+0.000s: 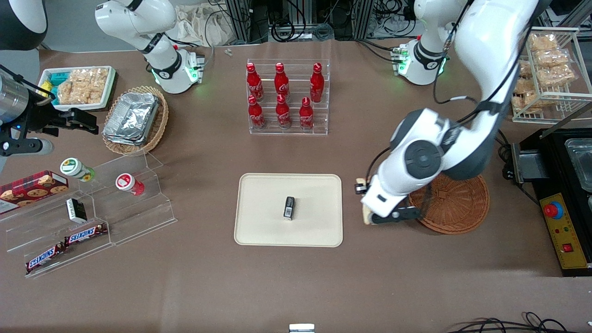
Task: Place sandwich from basket to tray
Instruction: 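Carry the sandwich over the cream tray beside the black box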
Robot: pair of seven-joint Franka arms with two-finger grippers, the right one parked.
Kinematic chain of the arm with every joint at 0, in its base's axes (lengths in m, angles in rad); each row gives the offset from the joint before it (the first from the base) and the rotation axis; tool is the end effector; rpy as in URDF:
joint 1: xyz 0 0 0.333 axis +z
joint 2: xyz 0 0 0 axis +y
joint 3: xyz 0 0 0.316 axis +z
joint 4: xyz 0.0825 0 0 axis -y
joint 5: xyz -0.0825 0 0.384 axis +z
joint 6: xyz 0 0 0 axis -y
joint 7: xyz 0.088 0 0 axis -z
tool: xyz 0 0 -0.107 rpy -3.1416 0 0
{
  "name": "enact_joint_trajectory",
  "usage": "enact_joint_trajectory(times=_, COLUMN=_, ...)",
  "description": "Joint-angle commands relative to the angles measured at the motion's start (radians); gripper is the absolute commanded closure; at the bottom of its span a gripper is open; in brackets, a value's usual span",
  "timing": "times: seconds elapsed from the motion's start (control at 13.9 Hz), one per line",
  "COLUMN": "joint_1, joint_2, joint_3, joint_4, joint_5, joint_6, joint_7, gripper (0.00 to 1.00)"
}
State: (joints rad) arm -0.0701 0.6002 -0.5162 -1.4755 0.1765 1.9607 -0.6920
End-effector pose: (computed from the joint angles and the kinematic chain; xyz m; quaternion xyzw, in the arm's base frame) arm 0.6189 -0.3227 0.3579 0.9966 0.0529 -0.0510 0.0383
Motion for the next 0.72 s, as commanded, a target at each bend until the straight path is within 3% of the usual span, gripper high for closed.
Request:
enact_joint_trajectory(times=0.0, joint_1=-0.025, joint_2=0.091, joint_3=-0.004, joint_4=0.04, joint_5=0.024, joint_6=0.093, joint_7=-0.006, gripper=1.0)
enact_joint_trajectory(times=0.36, joint_1=-0.106, joint_2=0.228, joint_3=0.001, joint_4=0.05, joint_5=0.076, joint_6=0.269, joint_7=-0.011, gripper=1.0)
enact_joint_trajectory(times=0.65, joint_1=-0.117, joint_2=0.27, joint_3=0.002, joint_4=0.05, joint_5=0.145, joint_6=0.273, joint_7=-0.026, gripper=1.0)
